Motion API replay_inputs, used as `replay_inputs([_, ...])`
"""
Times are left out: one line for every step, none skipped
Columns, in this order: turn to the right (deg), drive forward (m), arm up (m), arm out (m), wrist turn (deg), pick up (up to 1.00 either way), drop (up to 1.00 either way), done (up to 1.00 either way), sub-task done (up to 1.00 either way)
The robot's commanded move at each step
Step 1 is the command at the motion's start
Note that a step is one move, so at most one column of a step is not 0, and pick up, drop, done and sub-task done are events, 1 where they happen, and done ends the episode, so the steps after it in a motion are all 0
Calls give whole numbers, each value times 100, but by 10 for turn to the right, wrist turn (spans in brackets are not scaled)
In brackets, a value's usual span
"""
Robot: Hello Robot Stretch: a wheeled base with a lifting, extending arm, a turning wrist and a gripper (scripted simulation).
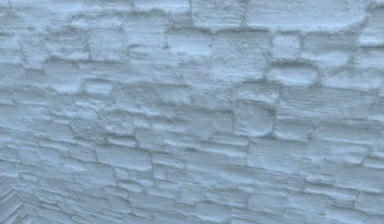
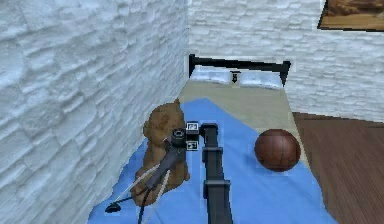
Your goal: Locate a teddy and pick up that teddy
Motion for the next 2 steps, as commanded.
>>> replay_inputs([0,0,0,0,450,0,0,0,0])
replay_inputs([0,0,0,0,270,0,0,0,0])
